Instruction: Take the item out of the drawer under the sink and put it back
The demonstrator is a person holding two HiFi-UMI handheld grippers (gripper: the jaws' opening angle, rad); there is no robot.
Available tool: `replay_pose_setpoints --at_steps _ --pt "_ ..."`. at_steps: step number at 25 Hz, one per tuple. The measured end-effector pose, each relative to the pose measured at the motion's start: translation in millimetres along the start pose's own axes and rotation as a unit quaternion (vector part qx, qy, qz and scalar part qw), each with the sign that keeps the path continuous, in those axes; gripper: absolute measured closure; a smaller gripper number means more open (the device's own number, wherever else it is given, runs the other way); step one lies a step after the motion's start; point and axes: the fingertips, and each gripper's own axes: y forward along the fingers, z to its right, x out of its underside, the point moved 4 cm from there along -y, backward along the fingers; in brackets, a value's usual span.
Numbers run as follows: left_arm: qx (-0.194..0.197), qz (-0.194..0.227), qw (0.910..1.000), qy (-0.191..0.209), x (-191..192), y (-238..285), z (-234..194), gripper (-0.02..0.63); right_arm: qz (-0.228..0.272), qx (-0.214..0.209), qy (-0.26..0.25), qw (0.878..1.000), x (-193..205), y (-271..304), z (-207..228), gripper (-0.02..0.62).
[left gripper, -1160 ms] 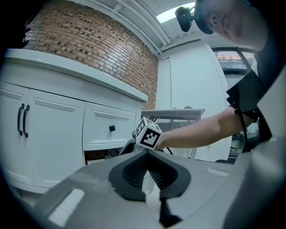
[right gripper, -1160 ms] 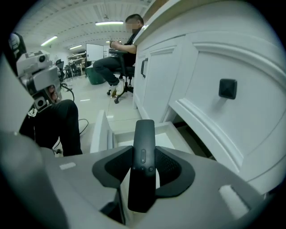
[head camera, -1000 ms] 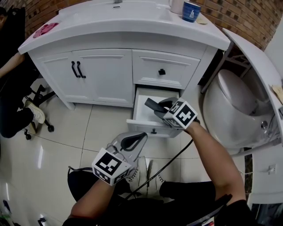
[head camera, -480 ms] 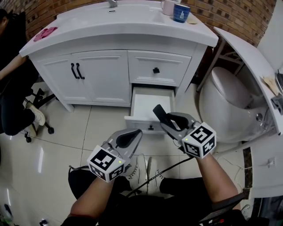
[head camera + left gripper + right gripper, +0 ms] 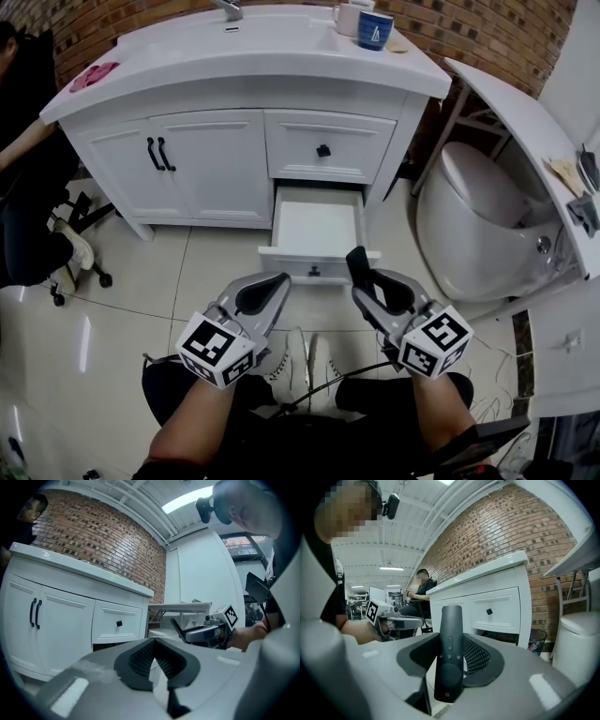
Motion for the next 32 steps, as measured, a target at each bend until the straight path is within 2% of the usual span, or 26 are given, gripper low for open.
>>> replay_pose_setpoints --at_steps 8,32 --pt "-0.001 -0.013 0.9999 0.001 8 4 -2 0.601 -0.005 0.022 0.022 1.0 12 -12 -5 0.432" --pt "0.001 -0.023 0.9997 -0.006 17 12 -12 0.6 -0.021 0.022 0.023 0.999 22 10 6 0.431"
